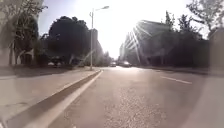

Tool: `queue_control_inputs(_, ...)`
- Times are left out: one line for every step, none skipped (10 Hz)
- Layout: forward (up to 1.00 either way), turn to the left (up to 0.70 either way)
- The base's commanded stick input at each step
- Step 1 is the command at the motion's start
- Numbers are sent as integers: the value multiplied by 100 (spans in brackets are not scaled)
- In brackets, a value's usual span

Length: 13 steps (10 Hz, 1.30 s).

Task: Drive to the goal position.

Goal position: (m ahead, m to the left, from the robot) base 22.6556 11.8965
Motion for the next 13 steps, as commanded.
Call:
queue_control_inputs(70, 14)
queue_control_inputs(70, 11)
queue_control_inputs(70, 5)
queue_control_inputs(70, 0)
queue_control_inputs(70, 0)
queue_control_inputs(70, 0)
queue_control_inputs(70, 0)
queue_control_inputs(70, 0)
queue_control_inputs(70, 0)
queue_control_inputs(70, 0)
queue_control_inputs(70, 0)
queue_control_inputs(70, 0)
queue_control_inputs(70, 0)
